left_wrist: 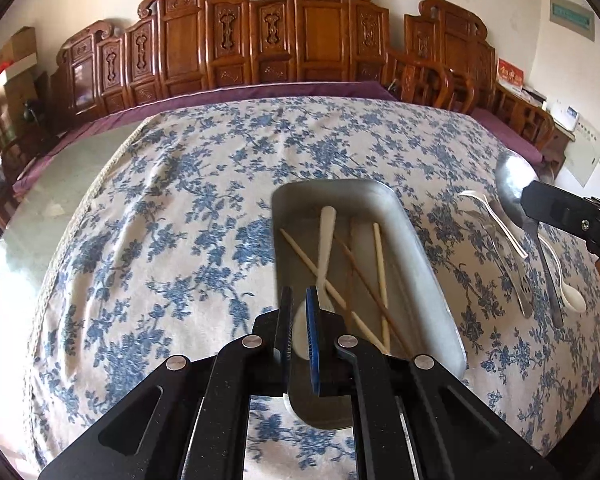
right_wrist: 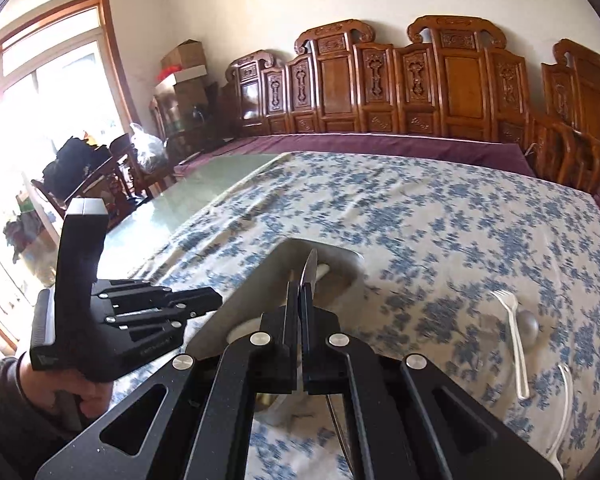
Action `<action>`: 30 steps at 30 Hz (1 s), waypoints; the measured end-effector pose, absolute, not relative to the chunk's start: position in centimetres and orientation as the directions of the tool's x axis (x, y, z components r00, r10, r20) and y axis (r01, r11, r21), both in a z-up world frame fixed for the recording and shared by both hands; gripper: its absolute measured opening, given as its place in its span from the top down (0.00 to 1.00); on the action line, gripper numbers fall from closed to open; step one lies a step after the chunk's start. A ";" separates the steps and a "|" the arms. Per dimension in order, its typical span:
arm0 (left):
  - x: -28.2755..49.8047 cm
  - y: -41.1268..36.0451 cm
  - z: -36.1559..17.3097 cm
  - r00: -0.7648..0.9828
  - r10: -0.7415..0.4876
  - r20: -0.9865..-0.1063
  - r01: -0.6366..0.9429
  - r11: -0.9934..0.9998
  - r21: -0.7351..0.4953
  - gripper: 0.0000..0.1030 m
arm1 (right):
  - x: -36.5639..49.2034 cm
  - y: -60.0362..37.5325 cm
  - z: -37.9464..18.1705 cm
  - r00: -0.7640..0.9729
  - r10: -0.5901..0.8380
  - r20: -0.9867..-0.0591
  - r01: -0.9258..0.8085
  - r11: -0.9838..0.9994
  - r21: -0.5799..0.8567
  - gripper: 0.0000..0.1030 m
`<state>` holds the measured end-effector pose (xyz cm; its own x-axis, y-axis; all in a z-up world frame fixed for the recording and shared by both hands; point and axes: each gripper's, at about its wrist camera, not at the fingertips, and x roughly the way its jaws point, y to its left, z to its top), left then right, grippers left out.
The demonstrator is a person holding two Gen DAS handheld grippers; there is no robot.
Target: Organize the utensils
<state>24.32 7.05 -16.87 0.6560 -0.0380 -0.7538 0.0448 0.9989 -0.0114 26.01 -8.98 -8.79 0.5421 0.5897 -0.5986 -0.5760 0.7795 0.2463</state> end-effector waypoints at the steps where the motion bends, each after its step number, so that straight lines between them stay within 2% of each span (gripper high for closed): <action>1: 24.3 7.5 -16.8 0.659 -0.038 -0.751 0.040 0.999 -0.015 0.94 | 26.1 -8.4 -8.6 0.536 0.595 -0.599 -0.581 0.775 0.250 0.98; 16: 23.8 12.4 -15.2 0.696 -0.008 -0.718 -0.040 0.998 -0.050 0.94 | 28.6 -1.4 -8.7 0.467 0.632 -0.618 -0.594 0.742 0.310 0.98; 25: 23.9 13.9 -15.2 0.699 0.003 -0.716 -0.073 0.995 -0.067 0.94 | 31.0 1.0 -12.5 0.436 0.603 -0.668 -0.521 0.775 0.359 0.98; 30: 24.0 14.1 -15.2 0.698 0.000 -0.716 -0.077 0.994 -0.076 0.94 | 32.1 1.6 -14.7 0.427 0.549 -0.718 -0.488 0.809 0.328 0.98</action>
